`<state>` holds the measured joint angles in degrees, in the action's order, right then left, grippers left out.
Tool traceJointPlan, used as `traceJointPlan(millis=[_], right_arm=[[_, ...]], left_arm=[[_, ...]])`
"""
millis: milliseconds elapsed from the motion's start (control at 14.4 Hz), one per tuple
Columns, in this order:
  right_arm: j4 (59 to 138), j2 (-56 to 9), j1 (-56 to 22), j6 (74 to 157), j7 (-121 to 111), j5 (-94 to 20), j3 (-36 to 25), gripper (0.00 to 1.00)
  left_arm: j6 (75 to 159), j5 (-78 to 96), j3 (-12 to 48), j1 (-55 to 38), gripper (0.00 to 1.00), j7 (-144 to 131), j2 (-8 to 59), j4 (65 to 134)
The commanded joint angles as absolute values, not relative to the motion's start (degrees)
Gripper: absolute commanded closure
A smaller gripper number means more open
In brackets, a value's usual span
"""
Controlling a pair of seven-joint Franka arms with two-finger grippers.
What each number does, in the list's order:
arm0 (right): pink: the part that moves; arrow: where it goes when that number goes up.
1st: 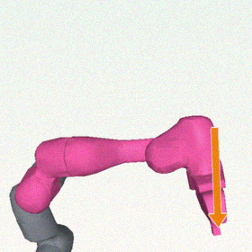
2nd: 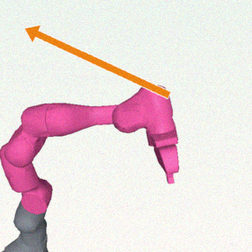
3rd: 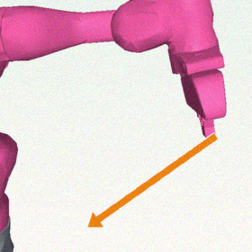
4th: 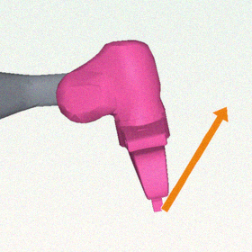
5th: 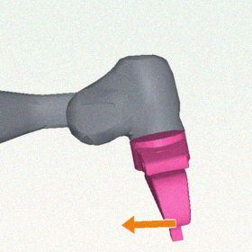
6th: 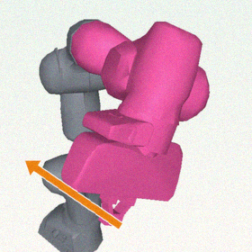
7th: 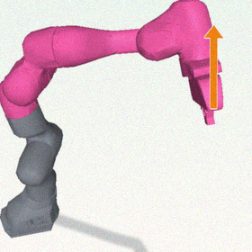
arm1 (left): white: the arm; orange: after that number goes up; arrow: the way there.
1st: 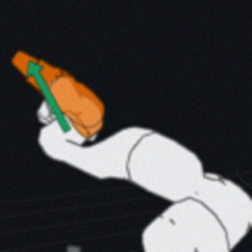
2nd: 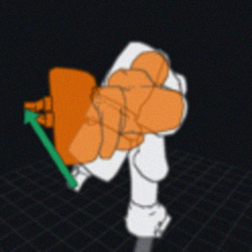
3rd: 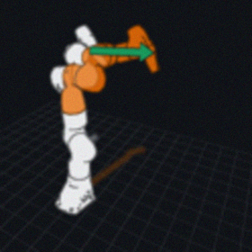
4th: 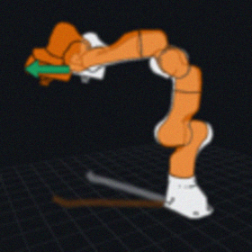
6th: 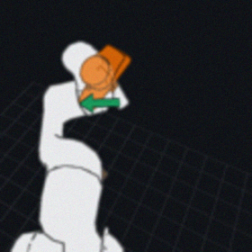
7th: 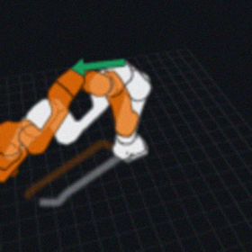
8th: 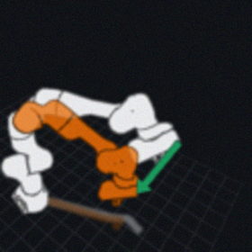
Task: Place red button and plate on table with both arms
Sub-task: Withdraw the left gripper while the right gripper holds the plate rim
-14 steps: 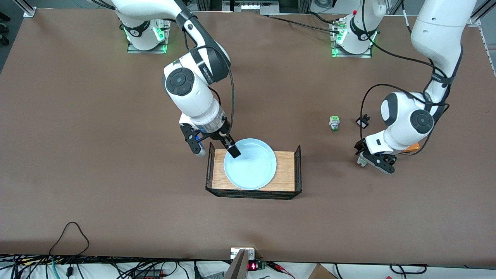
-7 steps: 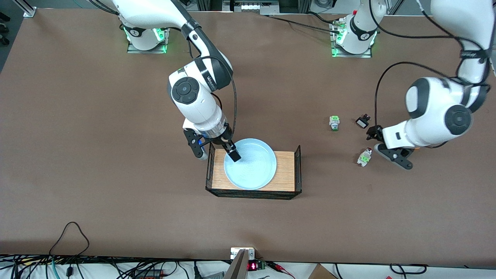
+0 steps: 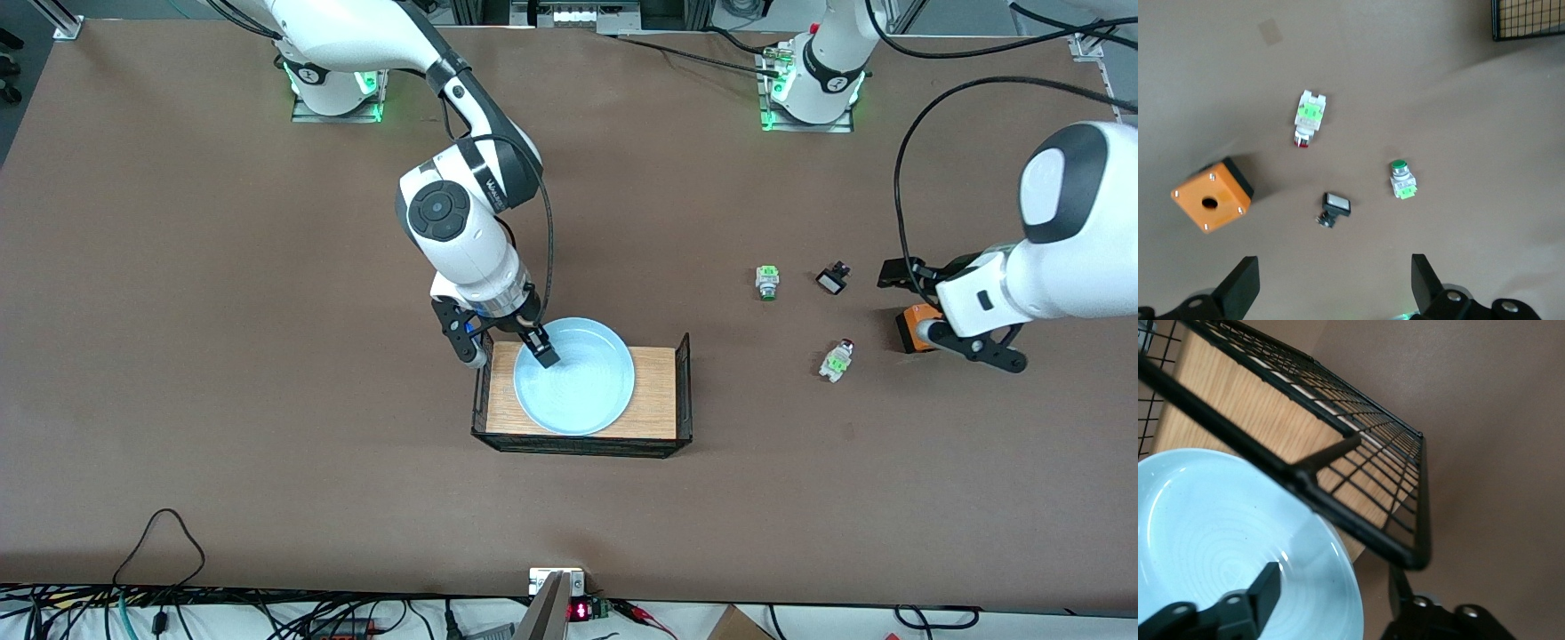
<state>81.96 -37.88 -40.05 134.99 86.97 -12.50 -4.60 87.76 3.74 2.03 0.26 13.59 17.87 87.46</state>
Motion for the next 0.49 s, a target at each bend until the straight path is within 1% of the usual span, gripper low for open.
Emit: traceJointPlan(millis=[0, 69, 208, 347, 416], right_arm=[[80.5, -38.7, -41.0, 135.4, 88.2, -12.3, -5.4, 0.68], [80.5, -38.7, -41.0, 135.4, 88.2, -12.2, -5.4, 0.7], [80.5, -38.7, -41.0, 136.1, 87.7, -11.7, -5.4, 0.83], [80.5, -38.8, -41.0, 136.2, 87.7, -11.4, -5.4, 0.91], [80.5, -38.8, -41.0, 136.3, 87.0, -11.3, -5.4, 0.97]], left_arm=[[80.4, 4.1, 3.1, 0.4, 0.0, 5.5, 17.9, 81.0], [79.4, 4.0, 3.0, 0.4, 0.0, 4.3, 17.2, 80.1], [78.7, 4.0, 2.4, 0.1, 0.0, 4.1, 15.0, 79.6], [78.9, 4.0, 2.1, 0.5, 0.0, 4.1, 13.3, 80.2], [79.1, 4.1, 1.8, 0.6, 0.0, 4.1, 11.4, 81.6]])
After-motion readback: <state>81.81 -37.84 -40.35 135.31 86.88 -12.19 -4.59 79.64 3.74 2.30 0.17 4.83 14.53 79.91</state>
